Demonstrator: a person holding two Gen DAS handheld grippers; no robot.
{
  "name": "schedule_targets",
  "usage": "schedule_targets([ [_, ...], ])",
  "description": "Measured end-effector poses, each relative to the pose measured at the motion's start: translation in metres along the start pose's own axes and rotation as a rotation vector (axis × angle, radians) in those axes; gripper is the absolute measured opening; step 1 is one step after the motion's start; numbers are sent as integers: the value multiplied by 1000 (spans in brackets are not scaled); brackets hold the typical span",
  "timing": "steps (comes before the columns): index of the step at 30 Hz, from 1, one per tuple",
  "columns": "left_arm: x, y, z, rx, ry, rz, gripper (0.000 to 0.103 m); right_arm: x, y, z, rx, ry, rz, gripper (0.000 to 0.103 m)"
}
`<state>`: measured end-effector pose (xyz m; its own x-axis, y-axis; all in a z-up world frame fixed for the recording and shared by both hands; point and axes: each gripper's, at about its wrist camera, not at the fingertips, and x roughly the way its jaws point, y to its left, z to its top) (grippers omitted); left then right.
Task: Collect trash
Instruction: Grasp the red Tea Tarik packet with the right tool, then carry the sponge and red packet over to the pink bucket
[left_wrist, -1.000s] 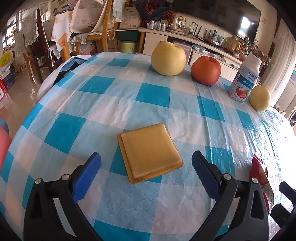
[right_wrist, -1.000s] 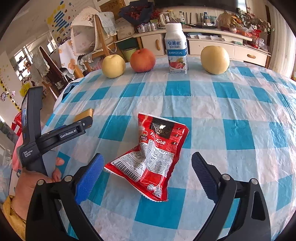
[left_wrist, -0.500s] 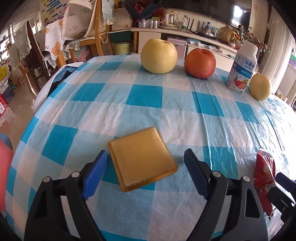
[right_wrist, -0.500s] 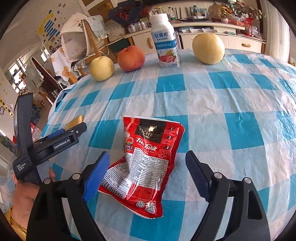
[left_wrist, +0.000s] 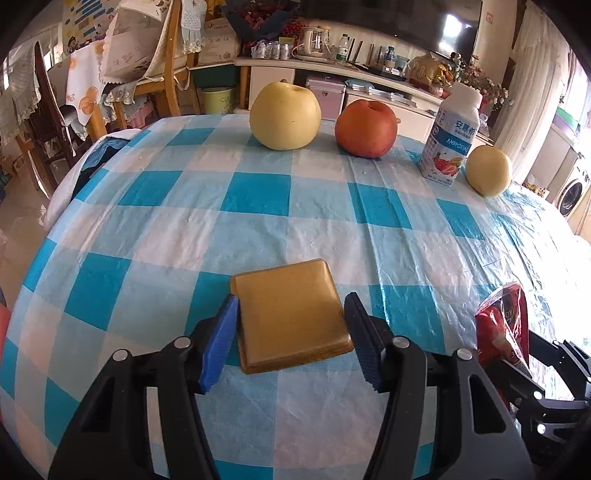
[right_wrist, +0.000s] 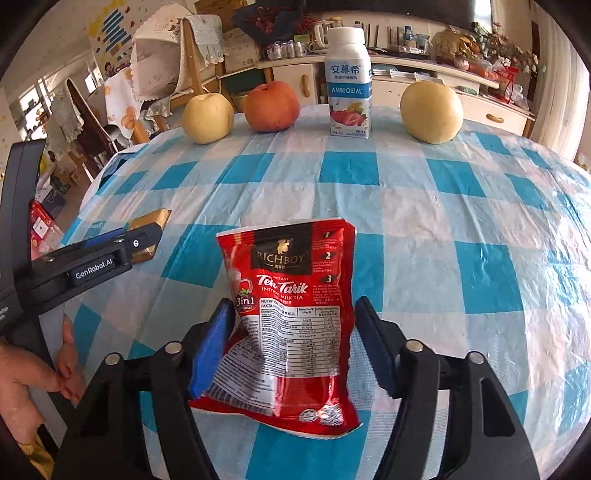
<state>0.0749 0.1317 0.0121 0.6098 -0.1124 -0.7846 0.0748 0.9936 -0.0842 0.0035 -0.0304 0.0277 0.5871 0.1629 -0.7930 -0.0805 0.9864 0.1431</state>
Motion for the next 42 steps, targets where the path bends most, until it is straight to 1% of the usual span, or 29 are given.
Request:
schedule_targets([
  [2, -1, -1, -1, 4, -1, -8, 60, 1, 3, -1, -24, -3, -16, 60],
  [10, -8, 0, -3, -5, 2, -76, 59, -1, 0, -1, -6, -14, -1, 54],
  [22, -30, 14, -6, -25, -36, -149, 59, -5, -1, 0, 10, -26, 3, 50],
  [28, -41, 25, -9, -30, -59, -168, 59, -14, 1, 0, 23, -54, 39, 50],
  [33, -50, 38, -13, -45, -73, -176, 59, -21, 13, 0, 9, -78, 87, 50],
  [42, -73, 68, -20, -92, -114, -173, 59, -23, 32, -4, 17, -70, 128, 50],
])
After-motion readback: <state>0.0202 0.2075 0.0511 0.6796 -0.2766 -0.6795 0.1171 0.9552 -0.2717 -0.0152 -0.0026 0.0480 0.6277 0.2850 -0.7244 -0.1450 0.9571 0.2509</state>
